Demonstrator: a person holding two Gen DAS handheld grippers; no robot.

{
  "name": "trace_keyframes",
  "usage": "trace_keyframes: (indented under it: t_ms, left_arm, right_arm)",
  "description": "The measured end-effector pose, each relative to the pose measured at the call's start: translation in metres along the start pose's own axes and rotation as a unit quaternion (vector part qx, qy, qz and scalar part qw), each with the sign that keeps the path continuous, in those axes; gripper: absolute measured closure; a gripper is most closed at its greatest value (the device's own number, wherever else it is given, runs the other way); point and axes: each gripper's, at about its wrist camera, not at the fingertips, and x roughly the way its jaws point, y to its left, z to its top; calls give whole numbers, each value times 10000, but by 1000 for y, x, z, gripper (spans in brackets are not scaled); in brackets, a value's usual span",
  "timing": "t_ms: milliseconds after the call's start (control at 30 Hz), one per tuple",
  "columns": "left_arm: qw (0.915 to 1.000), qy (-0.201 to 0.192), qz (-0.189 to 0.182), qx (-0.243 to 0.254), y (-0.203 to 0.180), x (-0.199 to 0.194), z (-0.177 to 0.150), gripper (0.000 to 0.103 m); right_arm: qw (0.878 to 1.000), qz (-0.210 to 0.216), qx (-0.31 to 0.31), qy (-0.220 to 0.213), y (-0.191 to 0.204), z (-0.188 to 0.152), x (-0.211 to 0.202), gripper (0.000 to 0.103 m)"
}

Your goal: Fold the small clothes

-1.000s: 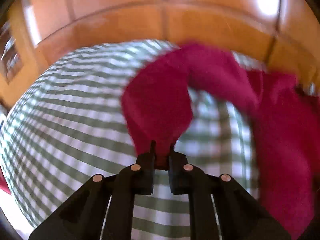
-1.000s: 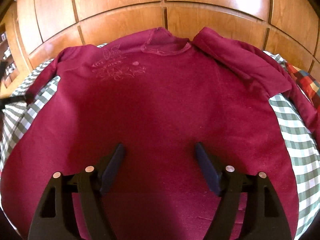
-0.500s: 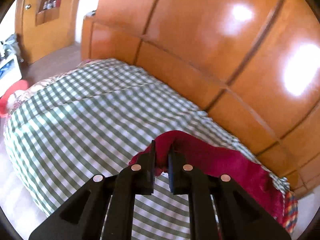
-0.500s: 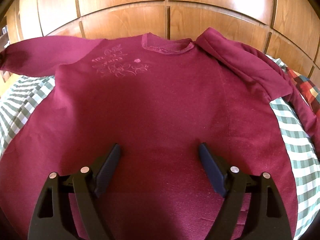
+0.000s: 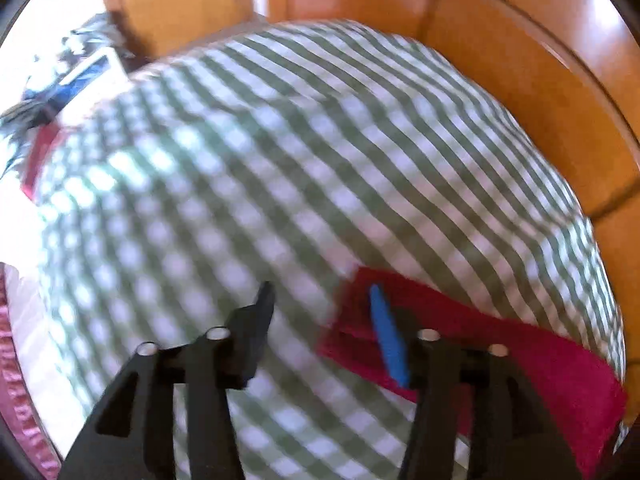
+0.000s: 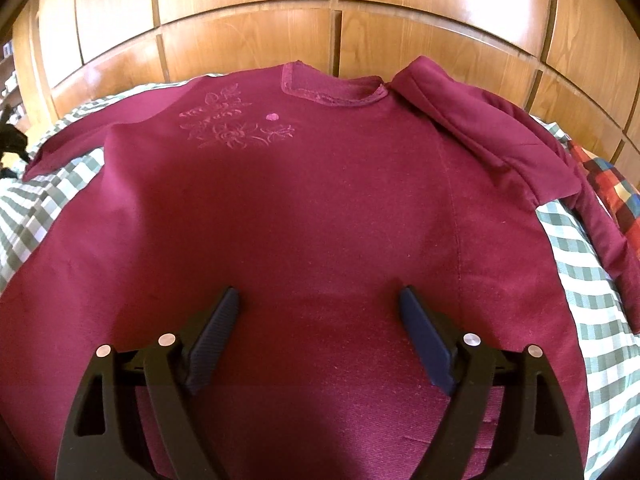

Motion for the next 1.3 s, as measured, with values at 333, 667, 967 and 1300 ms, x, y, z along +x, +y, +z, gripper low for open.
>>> trace_keyframes:
  t_ms: [333,667,967,1300]
  left_arm:
    - [9887,-1336,-465,496,34,-77,-40,58]
    - [9883,-206,-1505,158,14,-13,-62,53]
    - [9808,-908,-1721,-122,28,-53,-46,103]
    - [9719,-378,-2100,-997,53,-20,-64,41]
  right_arm:
    - [10000,-12,-7,-1,1,0,1,20]
    - [9999,-90,-59,15,3,1,2,19]
    - [9998,-171,-63,41,3,1,3,15]
    - [9999,-150,-47,42,2,1,3,15]
